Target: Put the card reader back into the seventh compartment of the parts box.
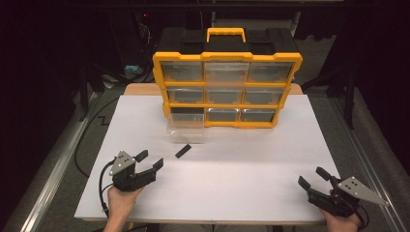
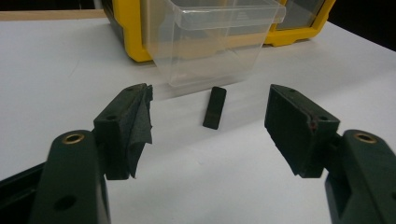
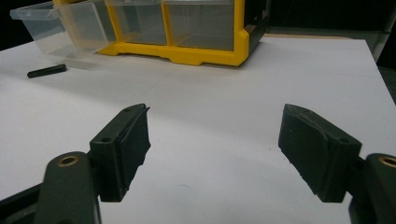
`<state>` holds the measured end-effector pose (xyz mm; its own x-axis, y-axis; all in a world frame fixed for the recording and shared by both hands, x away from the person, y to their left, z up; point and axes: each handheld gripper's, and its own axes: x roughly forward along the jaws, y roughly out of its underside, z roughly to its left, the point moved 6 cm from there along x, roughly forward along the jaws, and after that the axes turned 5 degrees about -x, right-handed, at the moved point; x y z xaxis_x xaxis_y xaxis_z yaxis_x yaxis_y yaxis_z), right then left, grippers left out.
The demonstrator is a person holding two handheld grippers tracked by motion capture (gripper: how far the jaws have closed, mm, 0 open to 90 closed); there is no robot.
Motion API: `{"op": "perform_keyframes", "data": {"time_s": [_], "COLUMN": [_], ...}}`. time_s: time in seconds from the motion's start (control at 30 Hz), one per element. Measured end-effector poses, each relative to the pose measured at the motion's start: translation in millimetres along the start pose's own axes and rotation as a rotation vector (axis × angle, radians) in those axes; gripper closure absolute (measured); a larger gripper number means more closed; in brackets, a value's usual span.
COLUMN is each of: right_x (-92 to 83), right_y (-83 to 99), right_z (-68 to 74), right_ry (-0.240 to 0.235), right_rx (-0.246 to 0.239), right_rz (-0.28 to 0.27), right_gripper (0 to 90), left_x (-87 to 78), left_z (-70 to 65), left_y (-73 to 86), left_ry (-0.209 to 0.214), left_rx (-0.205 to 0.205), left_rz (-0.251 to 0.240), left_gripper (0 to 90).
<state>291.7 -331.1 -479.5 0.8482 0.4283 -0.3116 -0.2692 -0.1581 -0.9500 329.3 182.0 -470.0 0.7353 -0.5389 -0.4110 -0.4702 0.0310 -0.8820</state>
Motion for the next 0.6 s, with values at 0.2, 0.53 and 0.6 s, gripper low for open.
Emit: {"op": "perform_keyframes", "data": {"time_s": [0.2, 0.53, 0.6], "right_x": [0.5, 0.8, 0.8], "right_y": [-0.1, 0.0, 0.0], "right_z": [0.1, 0.0, 0.1], "right_ry": [0.000, -0.002, -0.003], "right_rx": [-0.004, -0.008, -0.009], "right_rz": [-0.002, 0.001, 0.001], "right_gripper": [24.8, 24.8, 24.8], "left_x": [5.0, 12.1, 13.5], "left_z": [-2.3, -4.7, -5.3], "left_y": [-1.4, -4.9, -5.8], "left_ry": [0.005, 0.016, 0.018], "left_rx": [0.007, 0.007, 0.009], "left_rz": [0.011, 0.015, 0.016], "left_gripper": [32.4, 32.4, 32.4]}}
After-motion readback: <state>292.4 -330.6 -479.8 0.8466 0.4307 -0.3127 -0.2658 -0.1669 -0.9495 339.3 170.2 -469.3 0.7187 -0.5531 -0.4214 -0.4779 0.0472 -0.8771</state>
